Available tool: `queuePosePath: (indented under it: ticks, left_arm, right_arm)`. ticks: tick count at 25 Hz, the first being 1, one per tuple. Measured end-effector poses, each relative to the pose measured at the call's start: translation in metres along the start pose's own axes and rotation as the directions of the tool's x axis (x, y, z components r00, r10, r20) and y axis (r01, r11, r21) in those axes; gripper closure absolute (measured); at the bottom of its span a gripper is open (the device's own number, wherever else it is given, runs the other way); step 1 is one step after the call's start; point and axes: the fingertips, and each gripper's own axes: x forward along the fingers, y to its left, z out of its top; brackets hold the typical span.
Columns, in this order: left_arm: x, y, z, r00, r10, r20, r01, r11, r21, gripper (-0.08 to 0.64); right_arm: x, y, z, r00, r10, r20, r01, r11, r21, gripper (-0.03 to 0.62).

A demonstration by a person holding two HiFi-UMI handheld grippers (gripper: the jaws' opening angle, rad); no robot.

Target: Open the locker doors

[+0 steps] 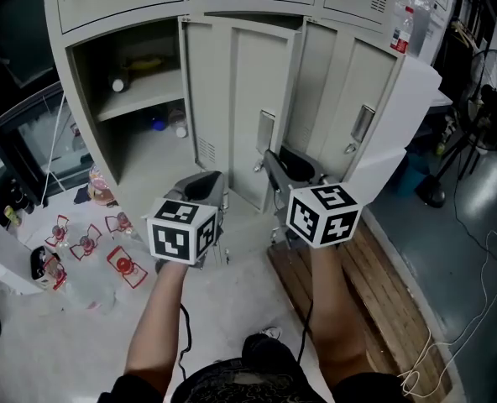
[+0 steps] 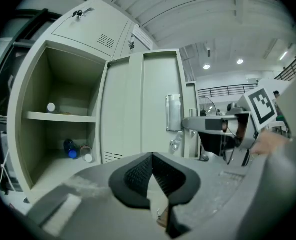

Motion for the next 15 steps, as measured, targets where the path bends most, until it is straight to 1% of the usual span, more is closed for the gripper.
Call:
queuePosePath:
  ticks: [3,6,9,13,15]
  left_arm:
    - [0.005,-0.002,0.002,1.0,-0.001,0.002,0.001,1.0,0.002,0.56]
    - [0.005,-0.004,0.004,1.0,-0.001,0.004,0.001,1.0,0.004,0.558]
    - [-0.001,-0.003,0.004,1.0,0.005,0.006,-0.005,1.0,0.009,0.559]
    - [-0.012,0.0,0.002,1.0,0.013,0.008,-0.013,1.0,0.006,0.558]
    - [-0.019,0.001,0.0,1.0,0.016,0.008,-0.016,1.0,0.001,0.558]
  right_arm:
    - [0.001,-0.001,-0.001,1.0,0.01,-0.002,-0.01,1.0,-0.004,0.502]
    - [0.0,-0.002,0.0,1.0,0.003,0.002,-0.003,1.0,-0.009,0.502]
    - [-0.003,0.001,0.0,1.0,-0.015,0.005,0.015,1.0,-0.018,0.497]
    - [-0.005,0.008,-0.001,1.0,-0.03,0.001,0.03,0.999,-0.027,0.472]
    - [-0.007,0.013,-0.002,0.999,-0.037,-0.004,0.037,0.999,-0.03,0.472]
